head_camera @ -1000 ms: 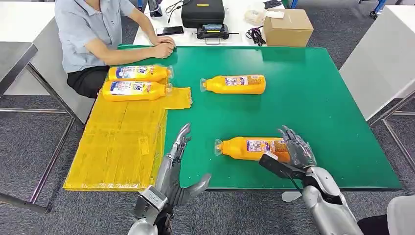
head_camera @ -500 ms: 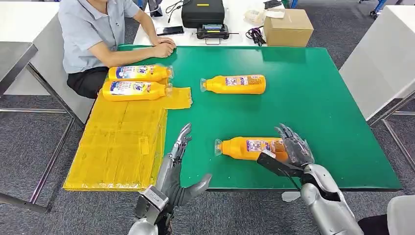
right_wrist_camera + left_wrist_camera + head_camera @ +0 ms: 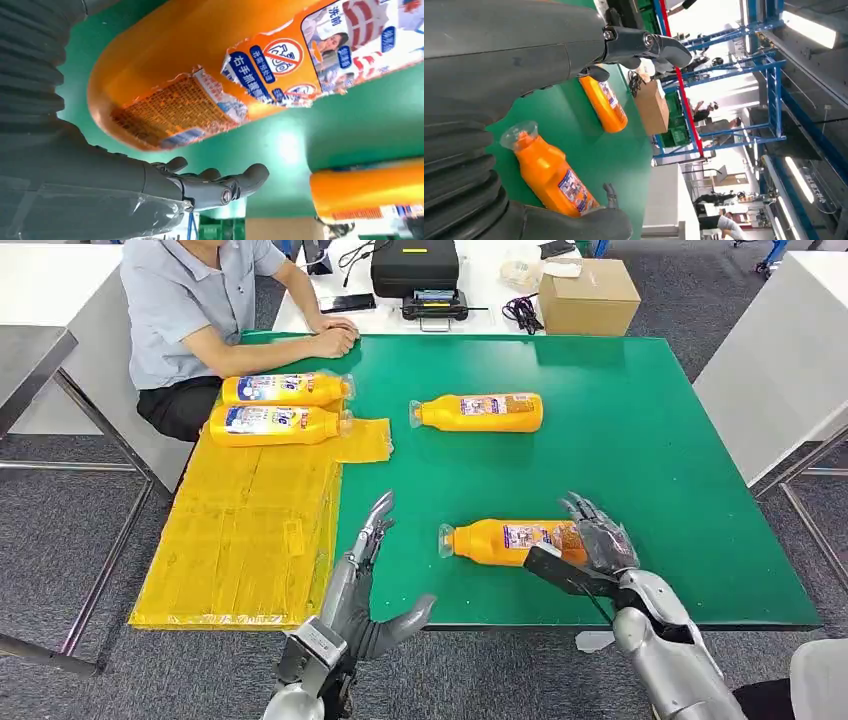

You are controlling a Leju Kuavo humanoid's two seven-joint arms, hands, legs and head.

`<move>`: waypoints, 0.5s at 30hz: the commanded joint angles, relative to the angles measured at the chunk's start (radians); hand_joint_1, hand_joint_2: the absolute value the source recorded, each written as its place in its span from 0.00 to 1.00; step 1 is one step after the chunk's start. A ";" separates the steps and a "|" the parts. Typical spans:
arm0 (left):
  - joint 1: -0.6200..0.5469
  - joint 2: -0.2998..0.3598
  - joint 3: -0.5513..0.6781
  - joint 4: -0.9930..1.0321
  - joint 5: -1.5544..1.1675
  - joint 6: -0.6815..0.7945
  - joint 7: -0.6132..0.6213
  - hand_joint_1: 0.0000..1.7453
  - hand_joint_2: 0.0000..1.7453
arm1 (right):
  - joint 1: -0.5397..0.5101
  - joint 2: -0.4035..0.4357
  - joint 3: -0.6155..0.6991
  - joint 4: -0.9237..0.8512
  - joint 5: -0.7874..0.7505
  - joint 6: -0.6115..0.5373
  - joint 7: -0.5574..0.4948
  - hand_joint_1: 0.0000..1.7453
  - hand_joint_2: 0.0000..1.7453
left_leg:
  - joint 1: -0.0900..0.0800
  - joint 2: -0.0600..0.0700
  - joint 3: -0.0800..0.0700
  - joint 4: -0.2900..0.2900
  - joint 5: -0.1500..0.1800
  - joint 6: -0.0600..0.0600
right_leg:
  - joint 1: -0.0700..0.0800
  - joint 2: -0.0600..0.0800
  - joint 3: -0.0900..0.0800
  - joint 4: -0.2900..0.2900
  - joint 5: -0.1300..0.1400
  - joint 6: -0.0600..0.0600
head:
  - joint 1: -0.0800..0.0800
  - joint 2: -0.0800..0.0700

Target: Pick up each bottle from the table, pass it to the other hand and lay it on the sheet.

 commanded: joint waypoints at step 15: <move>-0.090 0.003 -0.067 0.135 0.048 -0.029 -0.002 0.00 1.00 | -0.148 -0.123 0.197 0.246 -0.217 0.221 -0.054 1.00 1.00 | 0.001 -0.001 0.008 0.000 -0.001 -0.002 | 0.002 -0.002 0.008 -0.002 -0.001 -0.001 | 0.000 0.000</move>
